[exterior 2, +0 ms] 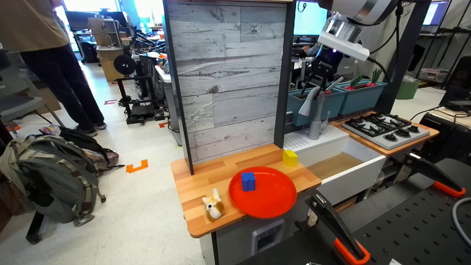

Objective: Turn the faucet to the left

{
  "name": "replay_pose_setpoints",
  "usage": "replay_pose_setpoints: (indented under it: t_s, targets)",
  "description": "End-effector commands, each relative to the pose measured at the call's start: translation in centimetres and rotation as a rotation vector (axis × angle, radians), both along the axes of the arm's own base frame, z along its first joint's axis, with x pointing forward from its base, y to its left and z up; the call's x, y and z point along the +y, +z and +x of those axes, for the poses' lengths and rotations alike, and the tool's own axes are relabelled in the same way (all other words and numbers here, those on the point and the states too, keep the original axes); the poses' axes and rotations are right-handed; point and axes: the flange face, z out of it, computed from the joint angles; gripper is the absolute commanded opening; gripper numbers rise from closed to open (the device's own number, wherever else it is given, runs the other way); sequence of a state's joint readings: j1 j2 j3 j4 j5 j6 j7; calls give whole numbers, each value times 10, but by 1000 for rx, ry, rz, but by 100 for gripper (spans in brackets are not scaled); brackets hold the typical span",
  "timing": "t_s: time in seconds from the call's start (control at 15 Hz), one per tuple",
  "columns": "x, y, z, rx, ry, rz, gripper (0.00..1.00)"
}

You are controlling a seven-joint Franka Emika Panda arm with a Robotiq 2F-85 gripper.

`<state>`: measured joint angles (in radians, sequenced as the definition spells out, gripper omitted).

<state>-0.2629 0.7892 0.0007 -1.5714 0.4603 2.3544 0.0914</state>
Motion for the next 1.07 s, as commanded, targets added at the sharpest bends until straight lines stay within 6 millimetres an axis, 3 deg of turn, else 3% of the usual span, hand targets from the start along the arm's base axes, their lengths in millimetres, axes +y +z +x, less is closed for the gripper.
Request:
replay_pose_setpoints:
  t_s: [0.0, 0.2, 0.47, 0.73, 0.8, 0.87, 1.0]
  targets:
    - [7, 13, -4, -30, 36, -9, 80]
    - [9, 23, -16, -43, 86, -20, 99]
    - [14, 36, -56, -32, 184, -18, 100]
    - [37, 44, -98, -20, 329, -3, 100]
    - [46, 44, -104, -18, 364, 3, 100]
    - [30, 34, -82, -7, 303, 2, 100]
    - [42, 38, -95, -4, 340, 9, 100]
